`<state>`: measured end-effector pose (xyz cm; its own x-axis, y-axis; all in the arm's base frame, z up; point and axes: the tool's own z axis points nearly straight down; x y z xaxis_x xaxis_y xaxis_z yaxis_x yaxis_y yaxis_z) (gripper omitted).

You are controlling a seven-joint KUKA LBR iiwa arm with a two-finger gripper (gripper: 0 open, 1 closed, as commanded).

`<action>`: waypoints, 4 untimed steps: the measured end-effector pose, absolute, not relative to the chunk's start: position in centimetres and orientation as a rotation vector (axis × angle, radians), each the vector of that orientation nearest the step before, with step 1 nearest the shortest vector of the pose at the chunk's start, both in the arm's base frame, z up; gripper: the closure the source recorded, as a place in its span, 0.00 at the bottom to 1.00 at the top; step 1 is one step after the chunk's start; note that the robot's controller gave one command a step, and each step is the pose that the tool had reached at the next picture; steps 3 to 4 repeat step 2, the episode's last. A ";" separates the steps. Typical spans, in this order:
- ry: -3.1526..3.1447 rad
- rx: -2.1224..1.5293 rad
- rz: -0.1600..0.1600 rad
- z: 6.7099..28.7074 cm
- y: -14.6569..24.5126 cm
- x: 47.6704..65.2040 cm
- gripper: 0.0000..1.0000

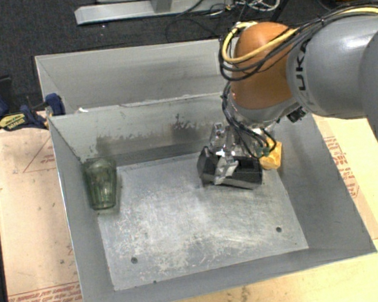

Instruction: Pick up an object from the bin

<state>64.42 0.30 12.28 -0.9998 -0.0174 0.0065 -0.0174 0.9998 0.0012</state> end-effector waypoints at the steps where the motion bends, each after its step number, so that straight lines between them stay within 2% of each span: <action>1: -3.134 0.038 -0.002 18.5 0.6 64.7 1.00; 2: -3.136 -0.014 -0.002 26.0 1.2 64.9 1.00; 4: -3.136 -0.014 -0.002 26.0 1.2 64.9 1.00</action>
Offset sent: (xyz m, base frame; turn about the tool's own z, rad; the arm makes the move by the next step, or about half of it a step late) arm 0.0061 0.0107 0.1580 0.0382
